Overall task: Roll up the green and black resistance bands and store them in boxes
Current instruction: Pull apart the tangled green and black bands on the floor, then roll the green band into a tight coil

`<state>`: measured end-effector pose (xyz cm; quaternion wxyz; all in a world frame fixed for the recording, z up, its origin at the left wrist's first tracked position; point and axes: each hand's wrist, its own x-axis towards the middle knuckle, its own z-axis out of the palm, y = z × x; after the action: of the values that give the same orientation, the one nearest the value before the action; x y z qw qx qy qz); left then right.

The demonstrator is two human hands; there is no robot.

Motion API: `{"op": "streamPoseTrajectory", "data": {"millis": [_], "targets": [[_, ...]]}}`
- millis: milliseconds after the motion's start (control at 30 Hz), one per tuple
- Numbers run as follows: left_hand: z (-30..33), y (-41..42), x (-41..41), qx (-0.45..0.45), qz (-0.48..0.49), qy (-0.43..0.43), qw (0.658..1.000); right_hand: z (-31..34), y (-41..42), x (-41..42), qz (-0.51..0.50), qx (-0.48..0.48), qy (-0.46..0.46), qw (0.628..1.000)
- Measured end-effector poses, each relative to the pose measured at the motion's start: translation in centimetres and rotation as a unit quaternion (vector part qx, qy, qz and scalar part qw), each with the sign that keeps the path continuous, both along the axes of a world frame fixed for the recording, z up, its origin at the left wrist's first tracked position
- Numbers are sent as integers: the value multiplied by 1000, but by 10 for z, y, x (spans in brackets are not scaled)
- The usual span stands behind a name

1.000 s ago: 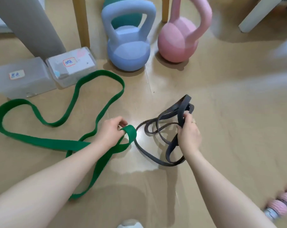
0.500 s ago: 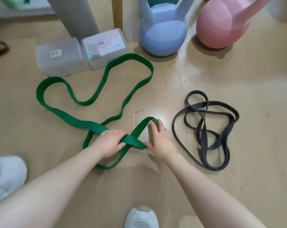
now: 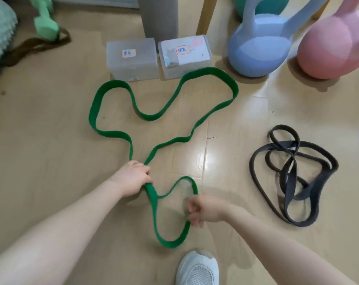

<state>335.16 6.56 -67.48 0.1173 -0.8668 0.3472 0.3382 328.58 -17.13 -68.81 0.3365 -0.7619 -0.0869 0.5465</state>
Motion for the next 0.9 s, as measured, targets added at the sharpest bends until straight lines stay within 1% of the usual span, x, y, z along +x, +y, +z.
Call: {"op": "streamPoseTrajectory", "data": {"millis": [33,67,100,133,167,200,233,300,367,400,467,533,600,633,700,733,800,900], "targets": [[3,11,-2,-2,-11,7,1000,4,7,3,-49,32,10,998],[5,23,-6,-3,-19,13,1000,6,13,14,-125,44,-23,991],[7,34,-11,-7,-27,10,1000,5,17,28,-200,24,-89,975],[8,44,-15,-23,-36,-7,999,1,20,44,-251,-11,-164,954],[9,52,-16,-33,-39,-31,998,-2,23,62,-266,-52,-231,934],[11,56,-16,-27,-28,-48,998,-4,25,79,-253,-90,-274,924],[12,59,-13,-11,-6,-48,999,-6,27,93,-225,-129,-289,921],[14,61,-2,32,46,-62,997,-11,33,116,-183,-206,-272,922],[16,59,15,71,111,-127,983,-18,37,129,-139,-255,-248,924],[16,63,21,94,164,-149,971,-20,38,132,-111,-271,-241,925],[15,70,26,132,268,-148,943,-23,39,128,-64,-288,-252,922],[8,75,21,136,321,-102,932,-22,41,114,-51,-292,-288,910],[7,68,12,78,350,-46,933,-17,39,99,-64,-273,-333,900],[9,61,10,30,363,-31,931,-14,36,92,-74,-258,-356,895],[13,45,14,-74,393,-5,917,-5,30,83,-101,-227,-389,887],[16,36,20,-120,396,16,910,3,29,80,-127,-204,-392,888],[32,16,31,-198,372,53,905,30,29,79,-202,-156,-379,890],[83,-9,41,-282,317,71,903,89,38,85,-330,-99,-349,872]]}}
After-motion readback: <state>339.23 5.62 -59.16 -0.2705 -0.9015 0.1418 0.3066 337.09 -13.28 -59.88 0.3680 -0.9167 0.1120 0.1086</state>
